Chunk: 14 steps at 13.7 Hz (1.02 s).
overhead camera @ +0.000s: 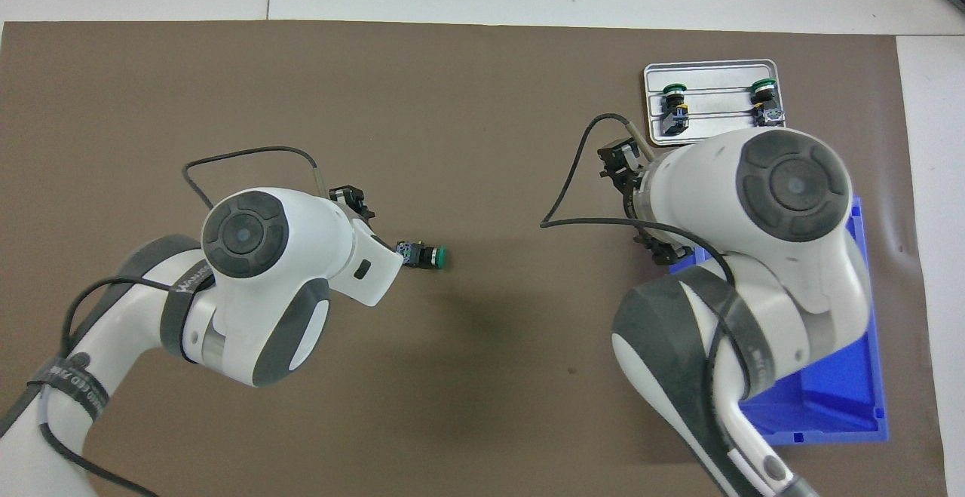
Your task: Place and press button with both arms
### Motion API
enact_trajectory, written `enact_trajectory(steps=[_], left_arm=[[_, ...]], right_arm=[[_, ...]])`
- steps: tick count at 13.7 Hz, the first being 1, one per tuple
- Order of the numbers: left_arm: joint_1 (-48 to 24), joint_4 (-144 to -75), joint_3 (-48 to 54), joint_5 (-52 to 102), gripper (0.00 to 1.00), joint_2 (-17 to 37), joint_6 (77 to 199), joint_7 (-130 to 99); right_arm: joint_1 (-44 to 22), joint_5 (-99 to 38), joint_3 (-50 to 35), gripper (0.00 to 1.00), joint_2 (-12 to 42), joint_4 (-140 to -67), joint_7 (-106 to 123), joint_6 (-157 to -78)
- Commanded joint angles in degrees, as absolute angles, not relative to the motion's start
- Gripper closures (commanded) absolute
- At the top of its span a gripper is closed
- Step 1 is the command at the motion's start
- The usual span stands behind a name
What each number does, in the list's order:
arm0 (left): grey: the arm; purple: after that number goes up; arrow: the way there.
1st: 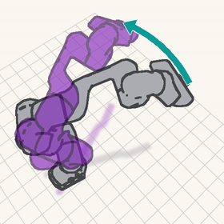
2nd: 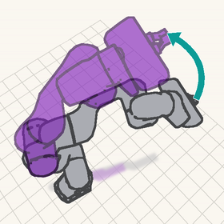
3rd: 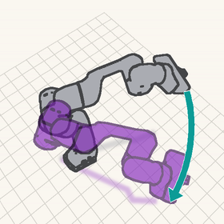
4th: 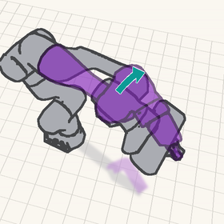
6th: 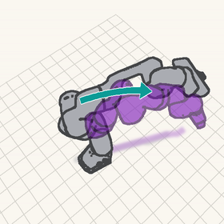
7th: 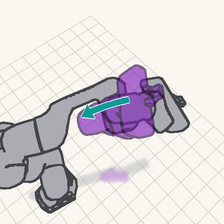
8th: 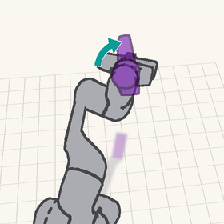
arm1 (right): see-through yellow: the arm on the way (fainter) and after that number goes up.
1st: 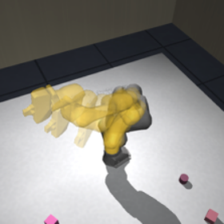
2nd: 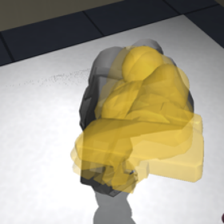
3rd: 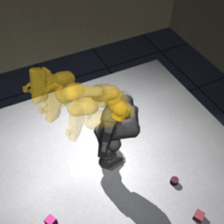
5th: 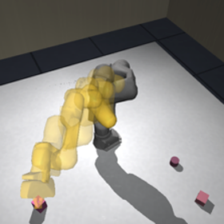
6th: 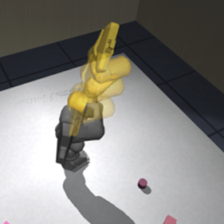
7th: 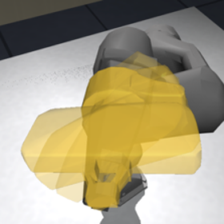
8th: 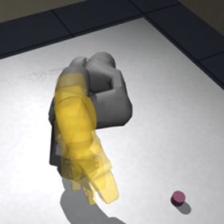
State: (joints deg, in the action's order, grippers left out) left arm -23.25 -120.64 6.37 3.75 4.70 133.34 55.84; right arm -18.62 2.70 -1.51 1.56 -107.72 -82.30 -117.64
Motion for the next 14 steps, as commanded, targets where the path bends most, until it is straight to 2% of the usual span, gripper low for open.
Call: enact_trajectory(steps=[1,3,5,8,14], left_arm=[[-27.3,-119.9,5.3,4.2,0.15,9.7,137.2,55.5],[-28.0,-120.2,5.3,4.1,0.18,10.0,137.8,55.2],[-28.5,-120.3,5.4,4.2,0.27,10.0,138.2,54.3],[-30.1,-120.5,5.2,4.1,0.27,10.1,139.5,51.2],[-30.9,-120.4,5.2,4.1,0.26,14.3,141.3,51.2]], right_arm=[[-13.1,-0.8,-2.3,0.02,-3.2,-110.6,-67.5,-114.3],[-9.5,-1.2,-2.3,0.02,-4.5,-110.2,-57.2,-111.9],[-7.5,-1.2,-1.7,0.01,-5.0,-109.3,-46.6,-109.7],[-4.1,-1.2,-1.7,0.00,-4.7,-106.4,-33.2,-106.4],[0.3,-0.4,-1.5,0.00,-2.5,-96.6,-8.1,-95.5]])
